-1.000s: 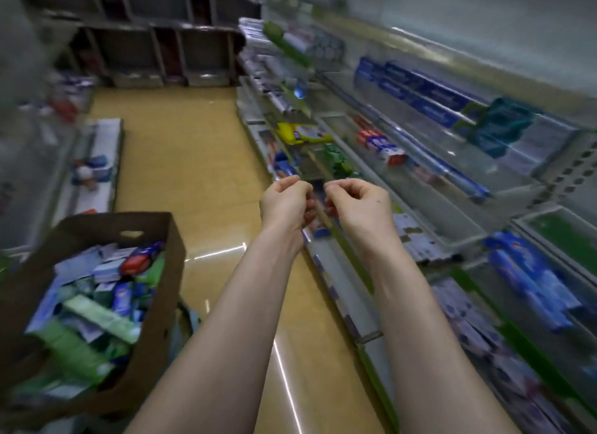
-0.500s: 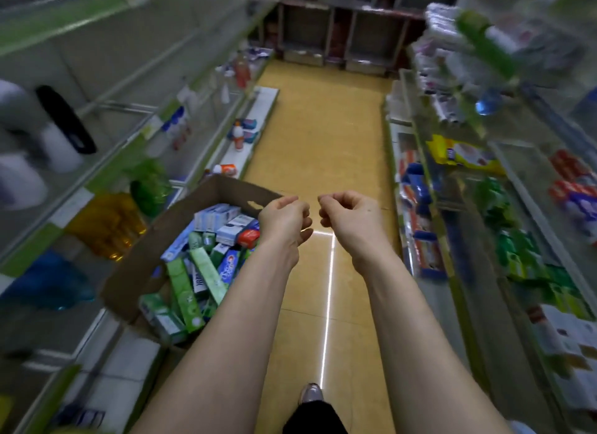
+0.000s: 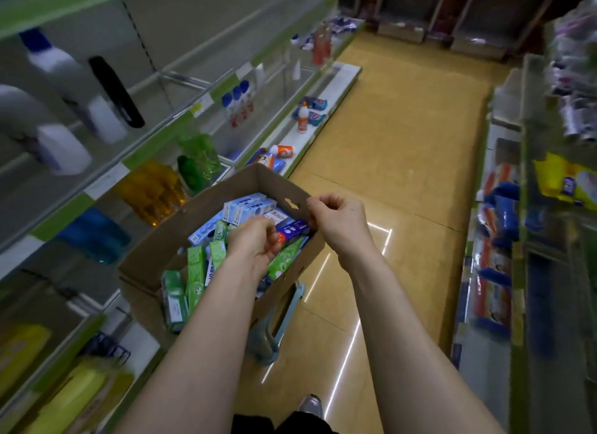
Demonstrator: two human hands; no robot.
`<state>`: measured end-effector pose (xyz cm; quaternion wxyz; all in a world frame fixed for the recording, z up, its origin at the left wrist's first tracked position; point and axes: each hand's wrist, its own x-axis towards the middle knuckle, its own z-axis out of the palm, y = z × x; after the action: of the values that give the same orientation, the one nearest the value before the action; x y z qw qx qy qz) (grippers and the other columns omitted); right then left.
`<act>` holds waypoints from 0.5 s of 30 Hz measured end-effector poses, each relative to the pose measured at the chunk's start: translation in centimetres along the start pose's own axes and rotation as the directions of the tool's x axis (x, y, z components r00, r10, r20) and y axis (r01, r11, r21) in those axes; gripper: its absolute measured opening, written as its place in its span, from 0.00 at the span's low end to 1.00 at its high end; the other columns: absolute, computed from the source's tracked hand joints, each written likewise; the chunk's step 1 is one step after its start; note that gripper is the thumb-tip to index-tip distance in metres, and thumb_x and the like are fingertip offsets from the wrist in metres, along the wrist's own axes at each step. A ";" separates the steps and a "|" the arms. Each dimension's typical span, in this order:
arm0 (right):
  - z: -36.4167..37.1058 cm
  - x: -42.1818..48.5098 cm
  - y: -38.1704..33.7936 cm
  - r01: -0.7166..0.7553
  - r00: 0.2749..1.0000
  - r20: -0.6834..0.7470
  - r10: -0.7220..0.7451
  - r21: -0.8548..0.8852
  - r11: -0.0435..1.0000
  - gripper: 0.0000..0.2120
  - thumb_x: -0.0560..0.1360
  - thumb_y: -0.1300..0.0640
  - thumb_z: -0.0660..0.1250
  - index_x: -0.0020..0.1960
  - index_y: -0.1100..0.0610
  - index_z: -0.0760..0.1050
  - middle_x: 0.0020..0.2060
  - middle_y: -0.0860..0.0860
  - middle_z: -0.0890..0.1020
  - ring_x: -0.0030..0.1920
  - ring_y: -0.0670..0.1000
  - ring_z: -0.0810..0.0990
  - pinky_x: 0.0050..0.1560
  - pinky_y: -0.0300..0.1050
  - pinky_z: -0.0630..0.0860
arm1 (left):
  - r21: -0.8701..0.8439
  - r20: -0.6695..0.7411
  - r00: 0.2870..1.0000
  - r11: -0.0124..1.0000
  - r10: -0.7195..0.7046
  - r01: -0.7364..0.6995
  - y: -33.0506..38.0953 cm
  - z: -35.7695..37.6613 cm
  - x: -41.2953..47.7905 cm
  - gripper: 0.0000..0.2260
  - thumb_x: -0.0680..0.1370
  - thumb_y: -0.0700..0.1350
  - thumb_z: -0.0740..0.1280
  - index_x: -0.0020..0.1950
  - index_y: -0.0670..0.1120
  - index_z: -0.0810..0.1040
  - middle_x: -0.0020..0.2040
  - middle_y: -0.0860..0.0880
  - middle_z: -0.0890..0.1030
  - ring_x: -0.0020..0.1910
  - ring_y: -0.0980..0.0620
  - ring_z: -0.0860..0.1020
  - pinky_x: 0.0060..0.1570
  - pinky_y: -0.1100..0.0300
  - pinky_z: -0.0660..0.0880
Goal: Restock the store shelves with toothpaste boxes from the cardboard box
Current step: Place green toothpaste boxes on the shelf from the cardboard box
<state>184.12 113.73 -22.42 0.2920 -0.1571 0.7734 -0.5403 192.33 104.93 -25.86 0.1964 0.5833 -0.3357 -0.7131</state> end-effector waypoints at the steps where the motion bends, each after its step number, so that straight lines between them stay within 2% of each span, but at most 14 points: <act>1: 0.1 0.7 0.2 -0.009 1.000 0.012 0.009 -0.006 1.000 0.08 0.77 0.53 0.65 0.39 0.52 0.77 0.37 0.51 0.81 0.44 0.53 0.81 0.48 0.54 0.79 | -0.009 -0.012 1.000 1.000 -0.013 0.013 -0.1 0.1 0.6 0.07 0.76 0.35 0.63 0.39 0.43 0.74 0.24 0.49 0.73 0.21 0.57 0.71 0.23 0.66 0.71; 5: 1.1 3.3 1.1 -0.032 0.998 0.044 0.034 -0.026 0.999 0.08 0.76 0.52 0.66 0.39 0.50 0.77 0.41 0.52 0.83 0.48 0.54 0.82 0.51 0.58 0.80 | -0.032 -0.053 0.996 0.997 -0.070 0.068 -0.7 0.4 2.9 0.06 0.77 0.36 0.62 0.40 0.44 0.72 0.31 0.48 0.73 0.28 0.55 0.72 0.29 0.62 0.71; 9: 2.7 5.6 2.3 -0.093 0.991 0.098 0.096 -0.037 0.995 0.07 0.77 0.51 0.66 0.40 0.49 0.77 0.43 0.52 0.83 0.48 0.54 0.82 0.51 0.59 0.80 | -0.039 -0.118 0.986 0.993 -0.118 0.114 -0.9 -0.3 6.0 0.06 0.77 0.36 0.63 0.40 0.43 0.73 0.31 0.48 0.74 0.29 0.55 0.72 0.29 0.61 0.71; 15: 4.5 9.7 4.1 -0.193 0.972 0.122 0.200 -0.067 0.979 0.08 0.78 0.52 0.65 0.41 0.50 0.75 0.43 0.50 0.81 0.48 0.51 0.81 0.53 0.58 0.80 | -0.105 -0.086 0.965 0.965 -0.249 0.240 -2.3 0.3 11.3 0.07 0.77 0.36 0.63 0.39 0.42 0.72 0.32 0.47 0.74 0.29 0.54 0.72 0.30 0.61 0.71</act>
<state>179.65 106.42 -30.04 0.3888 -0.1223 0.7792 -0.4761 189.53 99.03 -35.38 0.1504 0.6447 -0.2175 -0.7173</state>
